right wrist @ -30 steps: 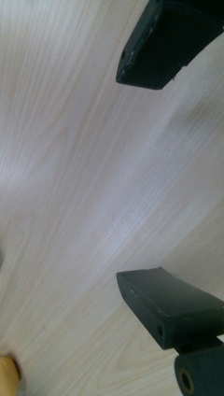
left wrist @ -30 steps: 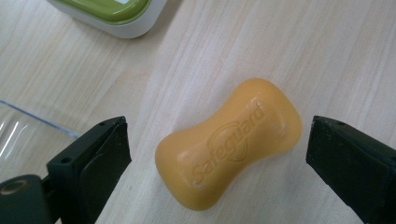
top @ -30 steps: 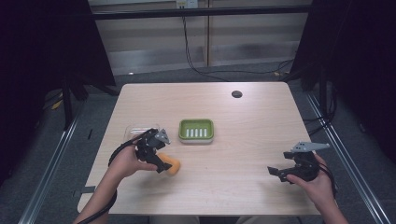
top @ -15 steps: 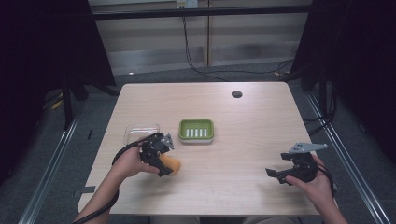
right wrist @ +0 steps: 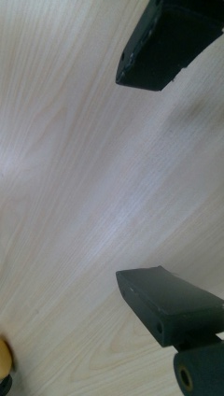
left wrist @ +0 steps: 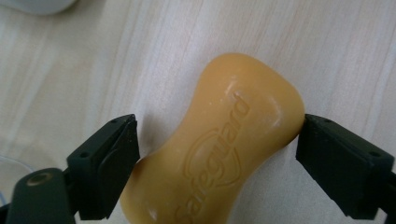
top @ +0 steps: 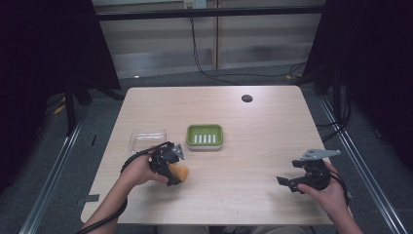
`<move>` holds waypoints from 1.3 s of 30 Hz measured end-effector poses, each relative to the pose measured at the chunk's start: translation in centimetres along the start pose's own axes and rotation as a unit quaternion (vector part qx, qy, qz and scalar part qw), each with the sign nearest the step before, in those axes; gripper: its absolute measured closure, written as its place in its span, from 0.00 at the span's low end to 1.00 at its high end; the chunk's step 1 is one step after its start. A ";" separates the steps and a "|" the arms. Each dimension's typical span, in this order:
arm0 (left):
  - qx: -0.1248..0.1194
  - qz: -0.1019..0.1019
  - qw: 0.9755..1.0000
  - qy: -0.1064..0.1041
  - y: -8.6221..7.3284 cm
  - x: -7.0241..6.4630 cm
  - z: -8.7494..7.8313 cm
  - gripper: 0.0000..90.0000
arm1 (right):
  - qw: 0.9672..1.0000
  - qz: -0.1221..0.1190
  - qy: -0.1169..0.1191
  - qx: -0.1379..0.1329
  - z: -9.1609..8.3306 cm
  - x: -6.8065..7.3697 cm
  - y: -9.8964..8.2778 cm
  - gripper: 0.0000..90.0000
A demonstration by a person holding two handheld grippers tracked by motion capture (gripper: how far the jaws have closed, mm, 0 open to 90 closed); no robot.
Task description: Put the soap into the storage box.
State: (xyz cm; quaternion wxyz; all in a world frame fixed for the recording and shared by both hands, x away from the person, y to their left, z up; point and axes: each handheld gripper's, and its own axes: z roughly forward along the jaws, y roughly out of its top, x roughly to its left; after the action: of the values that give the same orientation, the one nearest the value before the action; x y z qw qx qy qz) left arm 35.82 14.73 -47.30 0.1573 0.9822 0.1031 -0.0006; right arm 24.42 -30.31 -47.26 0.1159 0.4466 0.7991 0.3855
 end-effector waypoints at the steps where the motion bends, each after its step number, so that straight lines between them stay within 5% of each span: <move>1: -0.002 -0.007 1.000 -0.003 -0.1 -0.1 0.0 0.23 | 1.000 0.001 0.000 0.000 -0.1 0.0 0.0 0.07; 2: -0.015 -0.027 0.999 -0.007 -0.2 -0.3 0.2 0.23 | 1.000 0.001 0.000 0.000 -0.1 0.0 0.0 0.07; 4: 0.000 -0.003 1.000 -0.013 -0.2 0.0 0.1 0.30 | 1.000 0.001 0.000 0.000 -0.1 0.0 0.1 0.07; 7: -0.010 -0.028 0.999 -0.013 -0.2 -0.2 0.1 0.34 | 1.000 0.000 0.001 0.004 0.1 0.0 0.0 0.07; 14: 0.028 -0.016 0.999 -0.005 0.2 -0.2 -0.2 0.45 | 1.000 -0.005 0.001 0.011 0.3 0.0 0.2 0.07; 18: 0.030 -0.046 0.999 0.000 0.2 -0.4 -0.3 0.54 | 1.000 -0.007 0.003 0.014 0.7 0.3 0.6 0.07; 27: 0.022 -0.107 0.994 -0.002 0.3 -0.4 -0.4 0.55 | 1.000 -0.011 0.009 0.022 1.2 0.4 0.8 0.07; 31: 0.025 -0.125 0.992 -0.007 0.3 -0.3 -0.4 0.55 | 1.000 -0.011 0.008 0.021 1.1 0.4 0.8 0.07; 36: 0.029 -0.121 0.992 -0.013 0.4 -0.4 -0.7 0.55 | 1.000 -0.013 0.010 0.021 1.1 0.5 0.8 0.06; 39: 0.030 -0.140 0.990 -0.018 0.5 -0.3 -1.0 0.55 | 1.000 -0.009 0.007 0.019 1.0 0.5 0.7 0.06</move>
State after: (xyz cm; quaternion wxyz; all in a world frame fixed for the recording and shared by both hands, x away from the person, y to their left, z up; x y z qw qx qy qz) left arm 35.57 14.52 -46.15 0.1277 0.9622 0.2366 -0.0438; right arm 25.10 -29.15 -47.33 0.1055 0.4384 0.8112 0.3723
